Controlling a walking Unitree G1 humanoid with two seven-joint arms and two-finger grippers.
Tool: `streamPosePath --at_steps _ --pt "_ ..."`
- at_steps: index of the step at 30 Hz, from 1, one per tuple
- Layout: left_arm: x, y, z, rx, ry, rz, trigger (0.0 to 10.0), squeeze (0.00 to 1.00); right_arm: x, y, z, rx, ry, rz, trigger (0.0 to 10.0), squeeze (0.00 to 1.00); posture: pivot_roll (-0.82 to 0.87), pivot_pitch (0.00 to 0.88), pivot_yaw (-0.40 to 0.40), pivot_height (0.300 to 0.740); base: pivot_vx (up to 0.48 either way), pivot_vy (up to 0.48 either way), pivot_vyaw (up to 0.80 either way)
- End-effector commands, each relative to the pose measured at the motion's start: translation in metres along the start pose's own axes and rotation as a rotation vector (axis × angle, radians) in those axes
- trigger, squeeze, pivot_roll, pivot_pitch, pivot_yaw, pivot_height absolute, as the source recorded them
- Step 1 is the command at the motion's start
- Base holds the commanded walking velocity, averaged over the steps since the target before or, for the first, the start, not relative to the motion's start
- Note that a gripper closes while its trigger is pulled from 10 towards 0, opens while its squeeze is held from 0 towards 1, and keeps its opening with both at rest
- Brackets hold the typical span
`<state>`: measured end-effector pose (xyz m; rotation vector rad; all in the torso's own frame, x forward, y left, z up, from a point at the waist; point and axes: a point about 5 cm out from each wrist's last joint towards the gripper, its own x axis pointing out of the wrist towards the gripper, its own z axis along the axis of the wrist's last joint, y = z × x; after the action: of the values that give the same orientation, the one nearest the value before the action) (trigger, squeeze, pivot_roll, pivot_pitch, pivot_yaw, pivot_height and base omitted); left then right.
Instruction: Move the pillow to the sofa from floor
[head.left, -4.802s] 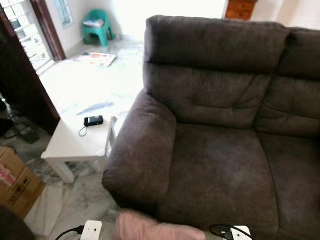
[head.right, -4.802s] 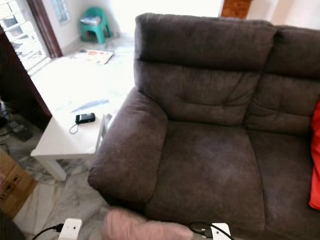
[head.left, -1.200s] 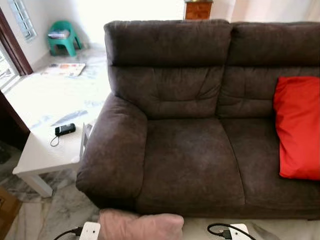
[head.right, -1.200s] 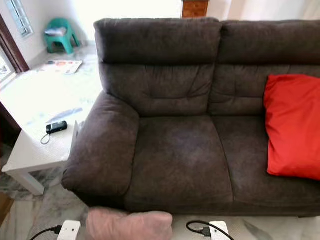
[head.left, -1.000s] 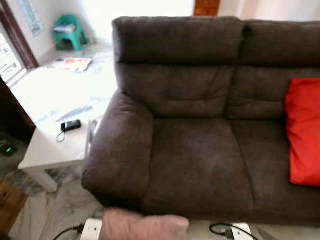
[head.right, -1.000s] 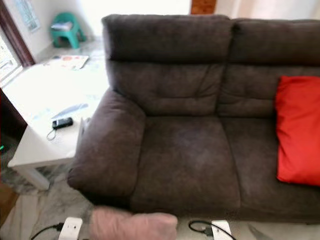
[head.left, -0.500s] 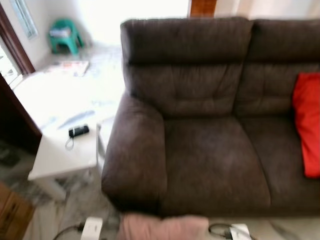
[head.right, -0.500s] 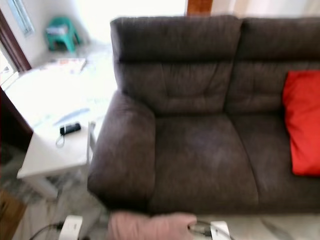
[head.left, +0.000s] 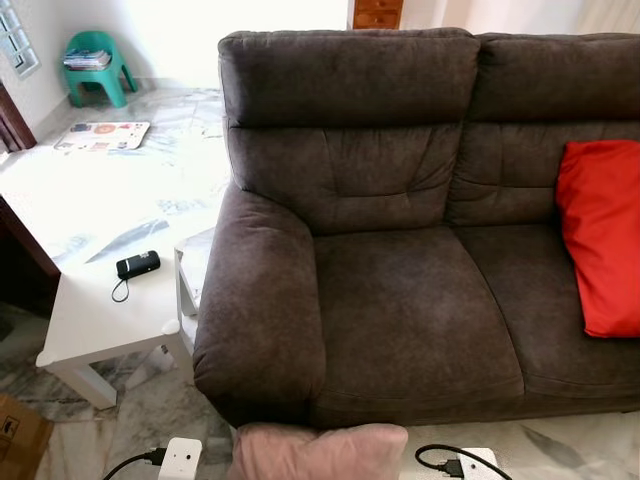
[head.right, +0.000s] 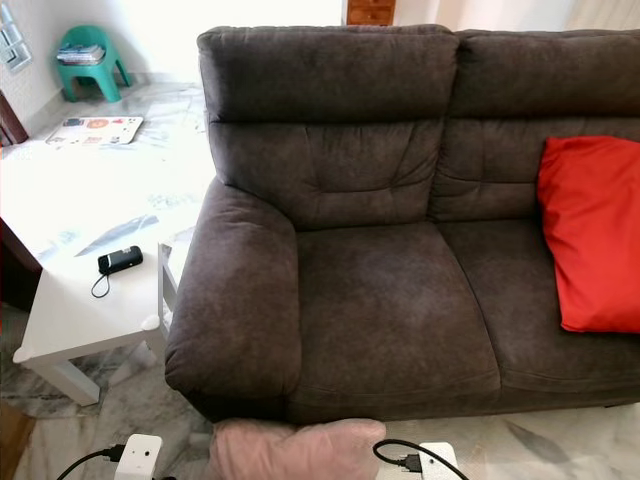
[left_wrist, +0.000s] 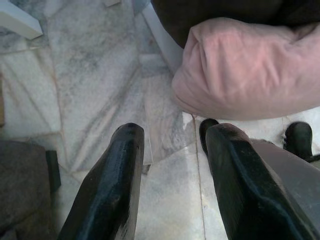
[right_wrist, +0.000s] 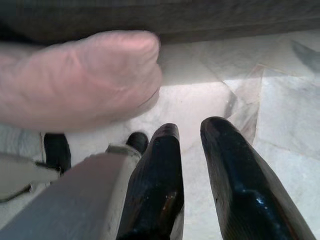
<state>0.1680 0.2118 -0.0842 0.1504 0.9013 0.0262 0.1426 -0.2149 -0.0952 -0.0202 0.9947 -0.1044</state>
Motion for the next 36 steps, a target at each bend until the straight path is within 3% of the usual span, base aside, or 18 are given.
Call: streamPosePath --at_steps 1,5,6,8,10,13,14,15,18,24,28,36 --pt "0.001 0.005 0.005 -0.002 -0.024 0.020 10.0 0.00 0.000 0.000 0.001 0.045 -0.024 -0.015 10.0 0.00 0.01 0.000 -0.013 0.740 0.000 0.000 0.00" --pt "0.002 0.022 0.029 -0.068 -0.143 0.119 10.0 0.00 -0.001 -0.001 0.004 0.092 -0.072 -0.038 10.0 0.00 0.02 0.000 -0.018 0.740 0.000 0.000 0.00" --pt "0.003 0.028 0.050 -0.065 -0.246 0.151 10.0 0.00 -0.001 -0.001 0.006 0.095 -0.092 -0.044 10.0 0.00 0.03 0.000 -0.019 0.740 0.000 0.000 0.00" --pt "0.002 0.031 0.061 -0.062 -0.305 0.164 10.0 0.00 -0.001 0.000 0.007 0.096 -0.104 -0.047 10.0 0.00 0.03 0.000 -0.018 0.740 0.000 0.000 0.00" --pt "-0.004 0.038 0.087 -0.036 -0.466 0.204 10.0 0.00 -0.002 -0.001 0.009 0.110 -0.135 -0.062 10.0 0.00 0.03 0.000 -0.017 0.740 0.000 0.000 0.00" --pt "-0.009 0.044 0.099 -0.032 -0.550 0.234 10.0 0.00 -0.002 -0.001 0.011 0.119 -0.157 -0.071 10.0 0.00 0.03 0.000 -0.015 0.740 0.000 0.000 0.00" --pt "-0.016 0.046 0.108 -0.013 -0.637 0.259 10.0 0.00 -0.001 -0.018 0.065 0.092 -0.369 -0.102 10.0 0.00 0.03 0.000 -0.016 0.740 0.000 0.000 0.00" --pt "-0.020 0.046 0.113 -0.002 -0.678 0.266 10.0 0.00 -0.003 -0.025 0.089 0.083 -0.469 -0.116 10.0 0.00 0.03 0.000 -0.017 0.740 0.000 0.000 0.00" --pt "-0.035 0.042 0.129 0.037 -0.818 0.268 10.0 0.00 -0.016 -0.033 0.127 0.066 -0.695 -0.128 10.0 0.00 0.03 0.000 -0.021 0.740 0.000 0.000 0.00" --pt "-0.049 0.034 0.139 0.045 -0.922 0.272 10.0 0.00 -0.035 -0.025 0.156 0.070 -0.919 -0.057 10.0 0.00 0.03 0.000 -0.031 0.740 0.000 0.000 0.00" --pt "-0.066 0.025 0.146 0.040 -1.003 0.275 10.0 0.00 -0.048 -0.007 0.172 0.002 -1.023 0.001 10.0 0.00 0.05 0.000 -0.055 0.740 0.000 0.000 0.00" --pt "-0.085 0.021 0.164 -0.016 -1.091 0.268 10.0 0.00 -0.062 0.008 0.171 -0.055 -1.077 0.073 10.0 0.00 0.06 0.000 -0.063 0.740 0.000 0.000 0.00"
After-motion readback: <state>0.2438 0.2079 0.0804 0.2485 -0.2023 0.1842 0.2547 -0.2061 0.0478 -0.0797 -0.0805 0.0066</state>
